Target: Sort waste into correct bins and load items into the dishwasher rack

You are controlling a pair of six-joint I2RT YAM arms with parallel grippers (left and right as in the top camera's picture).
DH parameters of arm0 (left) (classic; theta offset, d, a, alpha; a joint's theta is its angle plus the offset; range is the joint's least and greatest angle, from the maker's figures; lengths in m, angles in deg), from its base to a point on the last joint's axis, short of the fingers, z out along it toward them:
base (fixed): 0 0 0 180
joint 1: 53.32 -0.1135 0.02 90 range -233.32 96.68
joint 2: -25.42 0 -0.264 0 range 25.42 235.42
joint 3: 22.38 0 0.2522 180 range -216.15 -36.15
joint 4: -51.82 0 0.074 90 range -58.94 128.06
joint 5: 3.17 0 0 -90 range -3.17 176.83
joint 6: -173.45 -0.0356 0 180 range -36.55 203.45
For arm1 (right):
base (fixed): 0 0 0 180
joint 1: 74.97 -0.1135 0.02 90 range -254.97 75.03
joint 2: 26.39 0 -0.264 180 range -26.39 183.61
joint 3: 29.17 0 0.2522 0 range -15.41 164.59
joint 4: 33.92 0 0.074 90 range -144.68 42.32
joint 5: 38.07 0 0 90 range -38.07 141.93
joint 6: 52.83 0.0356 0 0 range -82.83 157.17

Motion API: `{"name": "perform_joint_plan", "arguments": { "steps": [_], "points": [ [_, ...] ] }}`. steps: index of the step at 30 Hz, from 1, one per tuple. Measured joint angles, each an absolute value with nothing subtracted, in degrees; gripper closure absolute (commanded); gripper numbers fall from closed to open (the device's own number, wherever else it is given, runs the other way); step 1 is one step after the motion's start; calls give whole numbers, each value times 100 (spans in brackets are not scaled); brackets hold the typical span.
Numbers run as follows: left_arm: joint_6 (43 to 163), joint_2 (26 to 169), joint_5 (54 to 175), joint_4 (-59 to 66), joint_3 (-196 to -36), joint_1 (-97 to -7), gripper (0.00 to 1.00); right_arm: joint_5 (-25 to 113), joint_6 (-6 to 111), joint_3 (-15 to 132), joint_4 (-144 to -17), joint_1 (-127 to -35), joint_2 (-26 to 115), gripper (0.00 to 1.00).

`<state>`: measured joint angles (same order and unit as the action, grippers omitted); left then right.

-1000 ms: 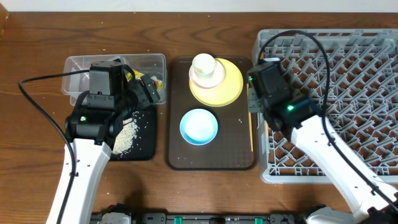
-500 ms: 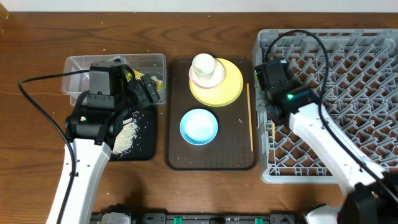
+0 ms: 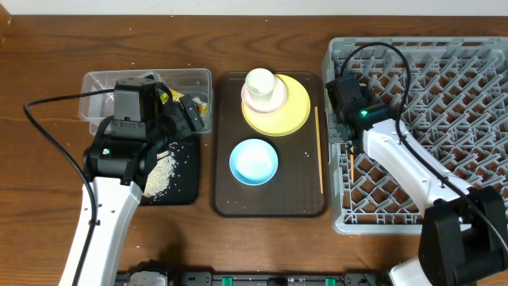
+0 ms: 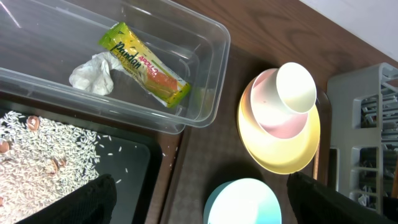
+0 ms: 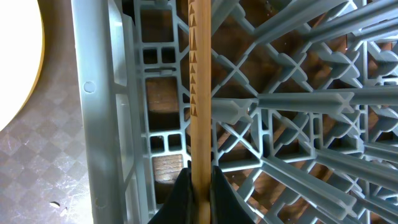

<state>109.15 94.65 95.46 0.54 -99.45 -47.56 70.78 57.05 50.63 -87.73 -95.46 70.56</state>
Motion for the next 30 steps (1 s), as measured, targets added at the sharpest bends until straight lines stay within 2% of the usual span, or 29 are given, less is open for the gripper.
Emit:
{"name": "perform_joint_plan", "arguments": {
  "steps": [2, 6, 9, 14, 30],
  "points": [
    [10915, 9465, 9546, 52, -9945, -4756, 10, 7076, 5705, 5063, -8773, -9546, 7056, 87],
    [10915, 9465, 9546, 52, -9945, -4754, 10, 7076, 5668, 5063, -8773, -9546, 7056, 83],
    [10915, 9465, 9546, 54, -9945, -4756, 10, 7076, 5663, 5063, -8773, -9546, 7056, 84],
    [10915, 9465, 9546, 54, -9945, -4756, 10, 7078, 5635, 5063, -8773, -9546, 7056, 92],
    [10915, 9465, 9546, 54, -9945, -4756, 10, 6420, 5615, 6117, -9158, -9905, 6822, 85]
  ]
}}
